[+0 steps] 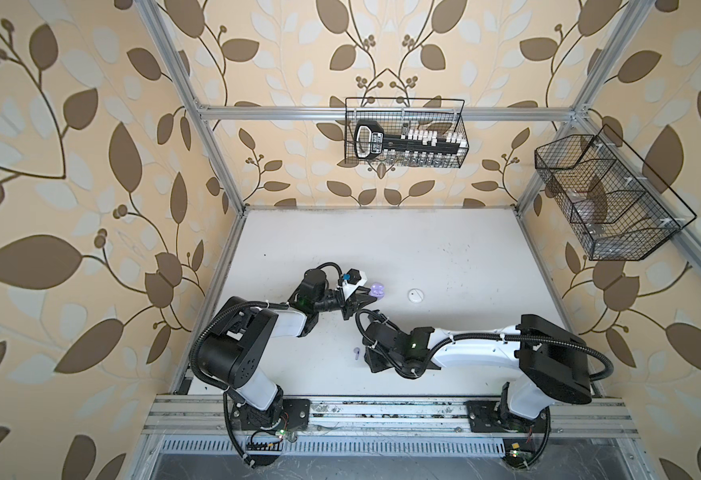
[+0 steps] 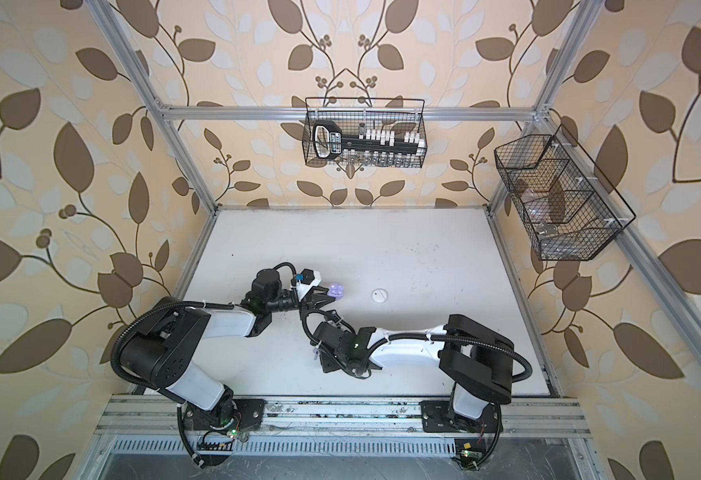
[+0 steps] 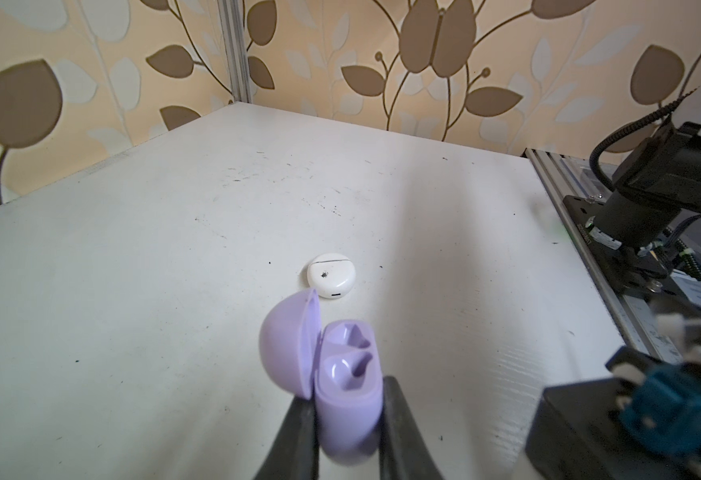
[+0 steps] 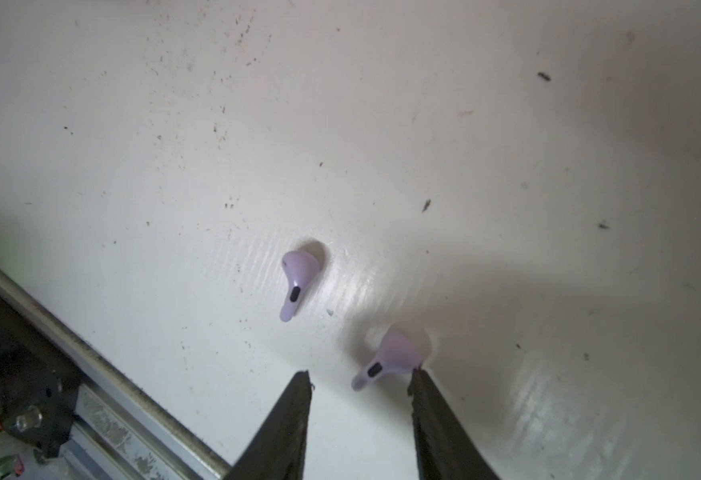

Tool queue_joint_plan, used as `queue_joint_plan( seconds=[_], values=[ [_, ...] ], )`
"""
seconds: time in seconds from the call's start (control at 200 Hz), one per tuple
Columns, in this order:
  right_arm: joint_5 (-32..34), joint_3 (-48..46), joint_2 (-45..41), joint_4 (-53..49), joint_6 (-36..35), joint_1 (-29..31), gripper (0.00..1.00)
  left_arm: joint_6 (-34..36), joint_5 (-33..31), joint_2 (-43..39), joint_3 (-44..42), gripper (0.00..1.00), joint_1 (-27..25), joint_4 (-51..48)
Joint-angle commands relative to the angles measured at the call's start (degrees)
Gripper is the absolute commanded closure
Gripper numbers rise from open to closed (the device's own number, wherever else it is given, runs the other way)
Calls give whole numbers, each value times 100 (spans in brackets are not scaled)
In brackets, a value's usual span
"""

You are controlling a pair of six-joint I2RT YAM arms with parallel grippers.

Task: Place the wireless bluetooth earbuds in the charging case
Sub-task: 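Lower the open right gripper over the nearer lilac earbud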

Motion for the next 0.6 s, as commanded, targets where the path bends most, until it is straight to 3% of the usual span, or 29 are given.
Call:
queue_joint_plan(
  seconds=[0.0, 0.595],
  values=[
    [-2, 140, 156, -244, -3, 12, 60, -49, -8, -148, 67, 100, 75, 197],
    [80, 362, 485, -341, -177, -85, 60, -85, 19, -146, 101, 100, 84, 119]
  ],
)
